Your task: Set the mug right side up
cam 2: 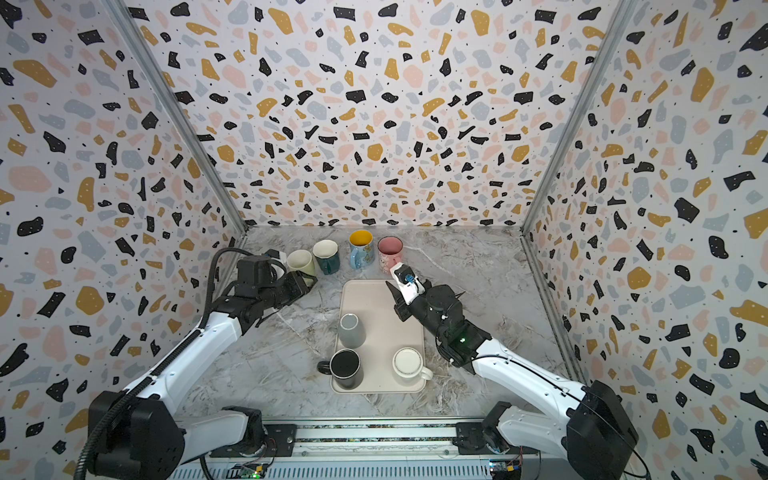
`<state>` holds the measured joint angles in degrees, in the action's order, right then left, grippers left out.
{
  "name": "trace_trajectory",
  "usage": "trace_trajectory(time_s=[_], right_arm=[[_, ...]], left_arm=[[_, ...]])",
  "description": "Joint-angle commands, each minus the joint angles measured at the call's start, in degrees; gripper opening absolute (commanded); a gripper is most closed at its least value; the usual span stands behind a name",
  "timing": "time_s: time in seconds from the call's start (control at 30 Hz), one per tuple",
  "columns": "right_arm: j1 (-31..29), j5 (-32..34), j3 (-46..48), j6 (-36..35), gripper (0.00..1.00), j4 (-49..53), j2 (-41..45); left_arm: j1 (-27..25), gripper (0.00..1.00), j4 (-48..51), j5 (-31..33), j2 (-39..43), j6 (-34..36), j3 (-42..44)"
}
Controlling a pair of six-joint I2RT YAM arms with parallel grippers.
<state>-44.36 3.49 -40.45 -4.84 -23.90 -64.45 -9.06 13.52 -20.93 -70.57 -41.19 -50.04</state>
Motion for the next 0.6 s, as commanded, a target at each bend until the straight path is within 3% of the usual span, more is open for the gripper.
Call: trace_trajectory(time_s=[0.0, 0.07, 0.3, 0.57], right_arm=[[-0.2, -0.8, 0.2, 1.0, 0.34, 0.4, 0.8], [-0.2, -0.8, 0.5, 0.9, 0.34, 0.3, 0.9], [-0.2, -0.2, 1.2, 1.2, 0.34, -0.1, 1.5], [-0.1, -0.1, 1.3, 1.4, 0.35, -0.4, 1.2]], left_arm=[[0.2, 0.48, -2.5, -6.0, 0.0, -6.8, 0.0], [0.2, 0.49, -1.4, -6.6, -1.0, -11.4, -0.1], [0.1, 0.46, 6.1, -12.0, -9.1, -13.2, -2.5], [0.2, 0.45, 1.9, -9.6, -6.3, -23.4, 2.5]])
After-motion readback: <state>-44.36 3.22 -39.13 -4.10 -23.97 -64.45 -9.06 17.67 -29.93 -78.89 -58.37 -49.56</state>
